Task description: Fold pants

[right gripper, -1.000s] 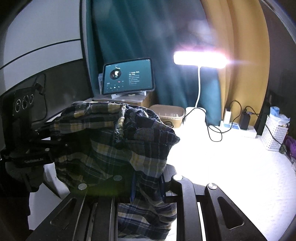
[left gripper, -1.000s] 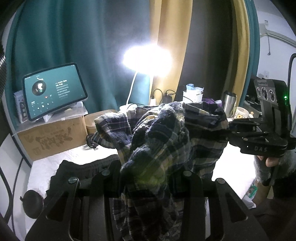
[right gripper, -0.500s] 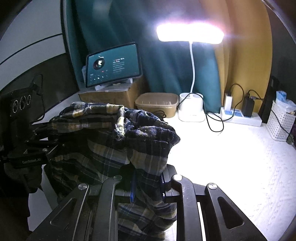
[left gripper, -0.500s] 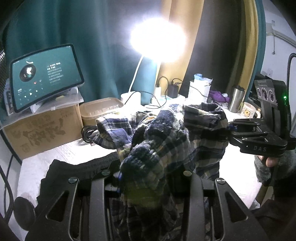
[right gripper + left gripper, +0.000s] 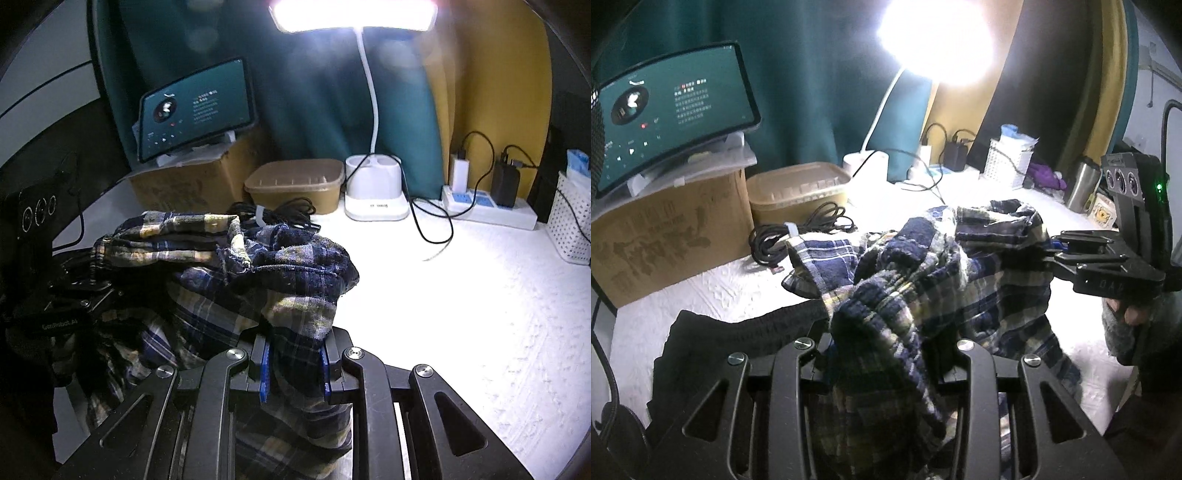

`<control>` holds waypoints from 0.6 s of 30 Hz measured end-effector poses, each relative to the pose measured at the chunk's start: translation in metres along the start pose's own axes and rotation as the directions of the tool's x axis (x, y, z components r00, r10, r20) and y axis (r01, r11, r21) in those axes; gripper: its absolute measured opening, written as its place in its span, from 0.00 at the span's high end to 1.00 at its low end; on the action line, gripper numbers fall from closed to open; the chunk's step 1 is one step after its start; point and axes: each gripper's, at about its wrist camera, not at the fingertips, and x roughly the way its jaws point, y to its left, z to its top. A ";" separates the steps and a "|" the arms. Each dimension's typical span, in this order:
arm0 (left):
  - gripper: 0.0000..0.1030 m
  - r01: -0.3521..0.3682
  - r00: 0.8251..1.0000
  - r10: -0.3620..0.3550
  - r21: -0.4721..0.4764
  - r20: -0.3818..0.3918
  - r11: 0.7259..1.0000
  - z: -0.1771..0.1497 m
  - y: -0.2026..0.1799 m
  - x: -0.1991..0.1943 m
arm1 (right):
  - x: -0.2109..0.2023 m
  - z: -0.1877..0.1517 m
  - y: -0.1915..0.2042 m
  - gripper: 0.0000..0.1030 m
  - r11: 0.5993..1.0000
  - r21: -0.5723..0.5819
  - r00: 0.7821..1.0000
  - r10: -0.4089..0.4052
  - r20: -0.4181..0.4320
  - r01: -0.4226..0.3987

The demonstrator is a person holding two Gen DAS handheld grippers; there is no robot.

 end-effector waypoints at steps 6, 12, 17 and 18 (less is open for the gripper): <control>0.65 -0.013 0.999 0.013 -0.016 -0.038 1.000 -0.004 0.012 0.021 | 0.024 0.000 -0.010 0.80 1.000 0.016 0.999 0.007 -0.033 -0.007; 0.65 -0.028 0.997 0.026 -0.018 -0.076 0.999 -0.008 0.021 0.037 | 0.043 -0.001 -0.021 0.80 0.999 0.034 0.998 0.019 -0.057 -0.017; 0.65 -0.028 0.995 0.025 -0.030 -0.102 0.999 -0.010 0.028 0.047 | 0.055 -0.002 -0.029 0.80 0.998 0.053 0.997 0.034 -0.073 -0.030; 0.65 -0.028 0.994 0.024 -0.032 -0.108 0.999 -0.010 0.030 0.049 | 0.058 -0.002 -0.031 0.80 0.998 0.061 0.996 0.037 -0.077 -0.033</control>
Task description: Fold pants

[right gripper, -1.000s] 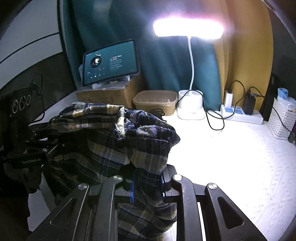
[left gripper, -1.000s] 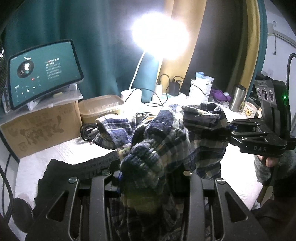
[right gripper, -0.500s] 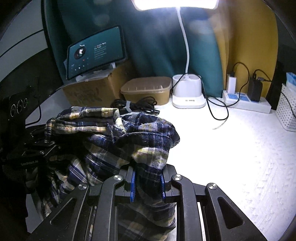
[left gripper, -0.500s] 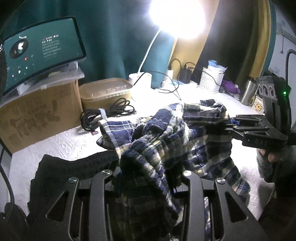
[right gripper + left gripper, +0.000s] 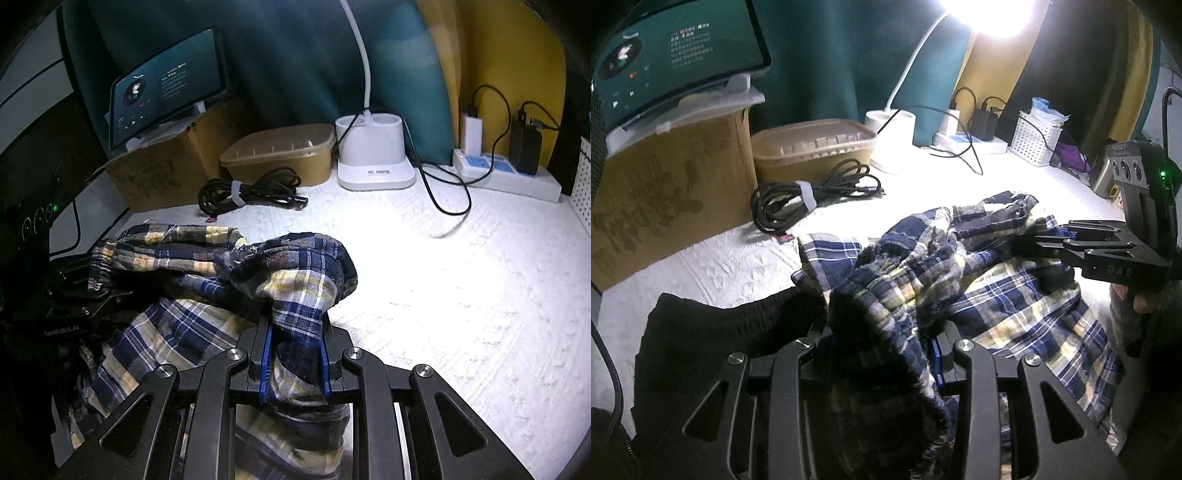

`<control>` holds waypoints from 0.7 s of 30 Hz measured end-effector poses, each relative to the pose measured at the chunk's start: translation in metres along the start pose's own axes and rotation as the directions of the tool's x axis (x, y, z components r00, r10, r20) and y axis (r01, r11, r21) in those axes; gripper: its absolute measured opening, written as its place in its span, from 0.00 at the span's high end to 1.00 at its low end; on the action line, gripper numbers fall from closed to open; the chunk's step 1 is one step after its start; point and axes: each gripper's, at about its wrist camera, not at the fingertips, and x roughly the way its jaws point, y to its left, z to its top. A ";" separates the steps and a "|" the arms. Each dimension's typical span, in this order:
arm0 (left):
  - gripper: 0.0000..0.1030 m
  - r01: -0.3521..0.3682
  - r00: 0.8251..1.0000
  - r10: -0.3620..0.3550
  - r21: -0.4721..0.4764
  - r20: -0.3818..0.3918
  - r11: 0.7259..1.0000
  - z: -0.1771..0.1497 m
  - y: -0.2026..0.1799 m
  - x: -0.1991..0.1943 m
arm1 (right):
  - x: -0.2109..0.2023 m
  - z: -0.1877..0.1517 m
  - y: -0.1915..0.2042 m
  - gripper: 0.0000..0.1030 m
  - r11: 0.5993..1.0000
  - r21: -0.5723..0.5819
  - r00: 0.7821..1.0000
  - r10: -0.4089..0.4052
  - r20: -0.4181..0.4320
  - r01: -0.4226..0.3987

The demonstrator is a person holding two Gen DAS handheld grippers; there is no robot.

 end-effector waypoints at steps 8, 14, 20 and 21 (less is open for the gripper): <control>0.63 -0.003 1.000 0.003 -0.013 -0.018 1.000 -0.002 0.007 0.004 | 0.020 0.002 -0.019 0.75 0.997 0.071 1.000 0.009 -0.029 -0.007; 0.63 -0.012 1.000 0.011 -0.017 -0.019 1.000 -0.003 0.008 0.003 | 0.017 0.002 -0.036 0.48 0.993 0.093 0.998 -0.070 -0.004 0.070; 0.62 -0.014 1.000 0.013 -0.024 -0.026 1.000 -0.002 0.010 0.003 | 0.004 0.002 -0.061 0.44 0.970 0.122 0.978 -0.209 -0.008 0.209; 0.62 -0.015 0.999 0.014 -0.027 -0.030 1.000 -0.002 0.010 0.003 | 0.002 0.001 -0.064 0.44 0.966 0.129 0.974 -0.226 -0.009 0.226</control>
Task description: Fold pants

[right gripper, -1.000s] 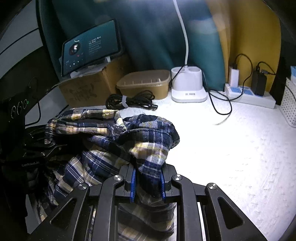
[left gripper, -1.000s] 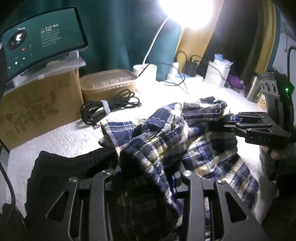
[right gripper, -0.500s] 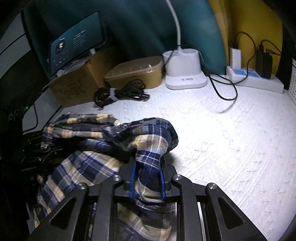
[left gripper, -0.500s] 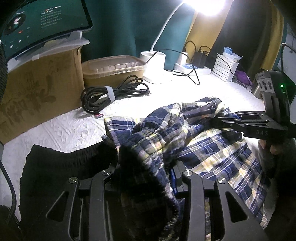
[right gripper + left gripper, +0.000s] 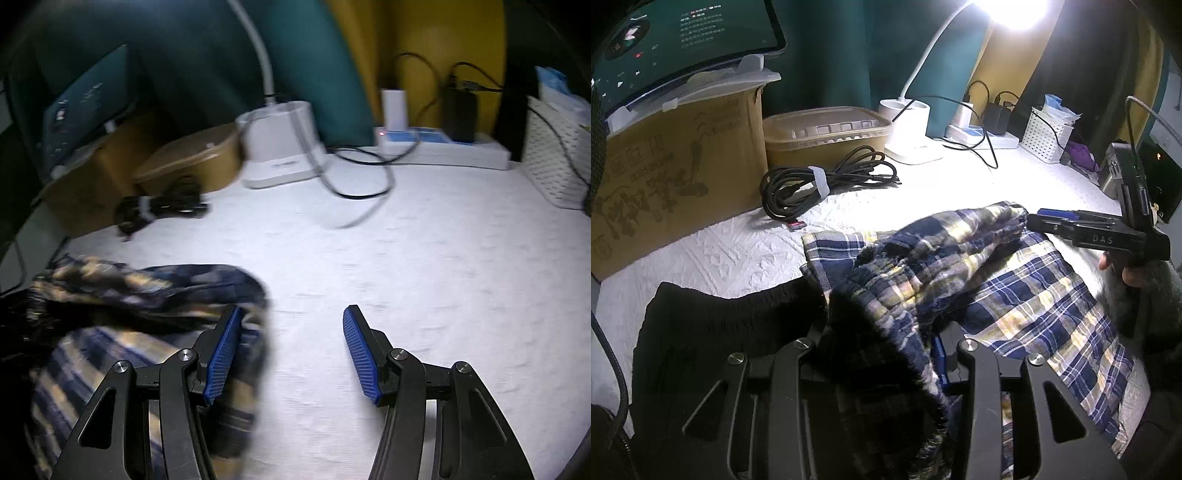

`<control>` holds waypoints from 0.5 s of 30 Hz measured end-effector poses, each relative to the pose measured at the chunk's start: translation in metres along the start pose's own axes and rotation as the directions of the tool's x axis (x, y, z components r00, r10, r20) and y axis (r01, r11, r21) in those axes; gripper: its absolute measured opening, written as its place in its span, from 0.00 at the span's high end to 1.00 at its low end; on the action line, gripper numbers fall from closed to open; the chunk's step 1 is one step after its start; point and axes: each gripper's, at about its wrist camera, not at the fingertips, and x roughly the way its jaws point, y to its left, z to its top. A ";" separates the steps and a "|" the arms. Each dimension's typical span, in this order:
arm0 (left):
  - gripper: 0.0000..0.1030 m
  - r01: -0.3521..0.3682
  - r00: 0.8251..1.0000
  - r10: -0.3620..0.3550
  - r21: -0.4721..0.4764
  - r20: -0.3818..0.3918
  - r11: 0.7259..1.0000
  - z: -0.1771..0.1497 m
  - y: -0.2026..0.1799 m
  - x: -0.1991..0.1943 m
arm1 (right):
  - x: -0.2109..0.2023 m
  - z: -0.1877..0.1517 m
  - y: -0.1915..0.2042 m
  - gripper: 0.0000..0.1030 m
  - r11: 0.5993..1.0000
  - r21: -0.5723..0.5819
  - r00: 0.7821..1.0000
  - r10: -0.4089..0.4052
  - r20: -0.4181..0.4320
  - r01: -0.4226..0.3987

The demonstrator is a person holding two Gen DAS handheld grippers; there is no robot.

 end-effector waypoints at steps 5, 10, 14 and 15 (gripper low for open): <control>0.59 0.000 1.000 0.000 0.003 -0.018 1.000 0.008 -0.003 -0.006 | -0.010 0.003 -0.011 0.44 0.998 0.044 0.999 -0.045 0.014 0.044; 0.44 -0.023 0.998 0.021 0.052 0.051 0.998 0.019 -0.011 -0.025 | -0.027 0.009 0.005 0.44 1.000 0.002 0.998 -0.023 0.056 0.023; 0.42 -0.020 0.997 0.016 0.051 0.072 0.999 0.026 -0.009 -0.027 | -0.018 0.012 0.019 0.44 1.000 -0.020 0.999 0.009 0.036 -0.008; 0.42 -0.027 0.998 0.024 0.054 0.060 0.998 0.026 -0.008 -0.023 | -0.015 0.012 0.020 0.44 1.000 -0.021 1.000 0.015 0.028 -0.014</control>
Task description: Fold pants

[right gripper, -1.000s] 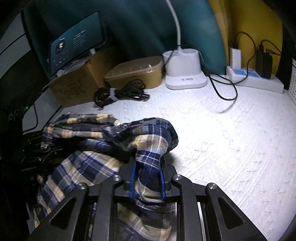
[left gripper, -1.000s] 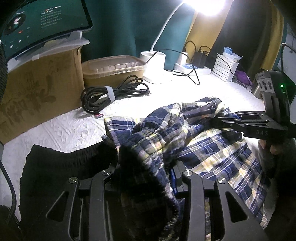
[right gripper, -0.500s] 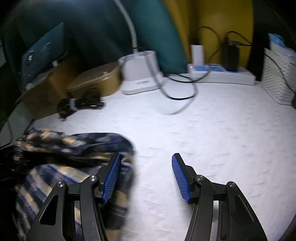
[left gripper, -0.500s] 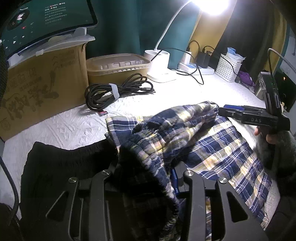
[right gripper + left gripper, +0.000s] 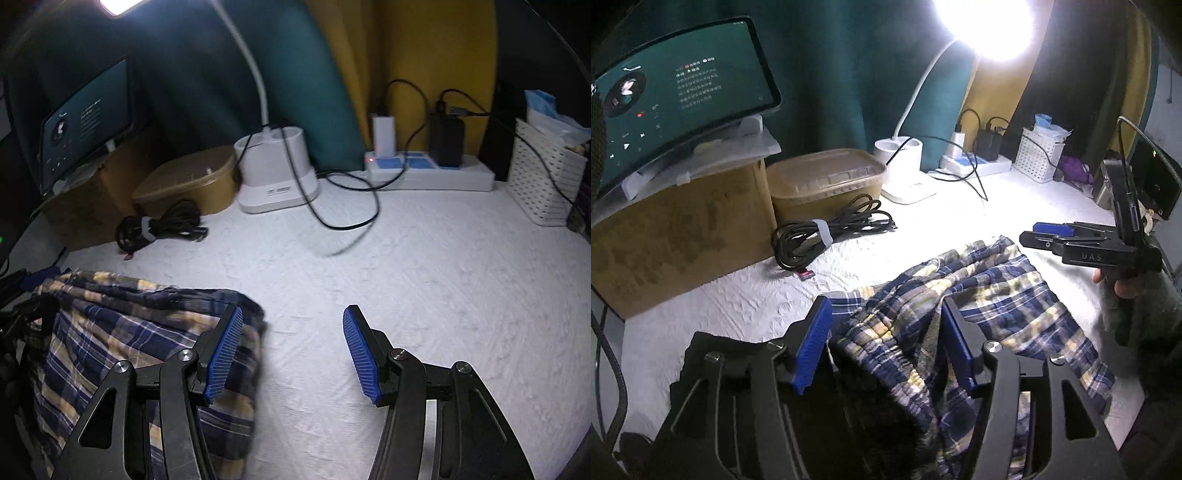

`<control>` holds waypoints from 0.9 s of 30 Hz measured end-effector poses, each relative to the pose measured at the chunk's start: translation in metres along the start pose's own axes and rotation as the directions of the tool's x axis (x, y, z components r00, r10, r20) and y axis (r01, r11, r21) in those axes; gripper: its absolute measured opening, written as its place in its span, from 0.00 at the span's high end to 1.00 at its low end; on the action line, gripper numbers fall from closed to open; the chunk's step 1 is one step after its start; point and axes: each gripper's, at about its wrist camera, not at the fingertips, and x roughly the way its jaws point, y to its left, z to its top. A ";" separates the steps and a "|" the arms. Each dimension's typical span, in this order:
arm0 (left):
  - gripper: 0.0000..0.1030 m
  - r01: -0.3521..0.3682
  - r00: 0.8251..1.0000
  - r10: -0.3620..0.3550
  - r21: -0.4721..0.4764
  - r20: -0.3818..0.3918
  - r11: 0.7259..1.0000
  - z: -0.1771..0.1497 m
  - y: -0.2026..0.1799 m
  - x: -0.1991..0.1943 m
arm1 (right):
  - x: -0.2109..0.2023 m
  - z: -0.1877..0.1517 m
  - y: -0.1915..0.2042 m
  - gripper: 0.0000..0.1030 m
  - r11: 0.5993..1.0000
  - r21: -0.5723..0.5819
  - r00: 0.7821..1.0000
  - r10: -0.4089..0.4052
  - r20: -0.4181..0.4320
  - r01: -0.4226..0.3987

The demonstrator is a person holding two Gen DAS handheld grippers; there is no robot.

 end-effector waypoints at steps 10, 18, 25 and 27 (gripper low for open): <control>0.30 -0.001 0.999 -0.002 -0.055 -0.051 0.998 -0.008 0.013 0.011 | 0.021 0.003 0.004 0.44 1.000 -0.001 0.998 0.008 -0.066 -0.009; 0.17 -0.033 0.999 0.030 -0.134 -0.029 0.990 -0.019 0.027 -0.007 | 0.016 0.001 0.006 0.44 0.999 -0.019 0.998 -0.032 -0.050 0.031; 0.17 -0.030 0.995 0.040 -0.114 0.090 0.993 0.001 0.017 -0.028 | -0.009 0.003 0.010 0.44 0.999 -0.025 1.000 -0.021 -0.013 0.021; 0.17 -0.062 0.996 0.066 -0.085 0.051 0.994 0.002 0.013 -0.017 | -0.010 0.003 0.013 0.44 0.999 -0.037 1.000 -0.011 -0.014 0.010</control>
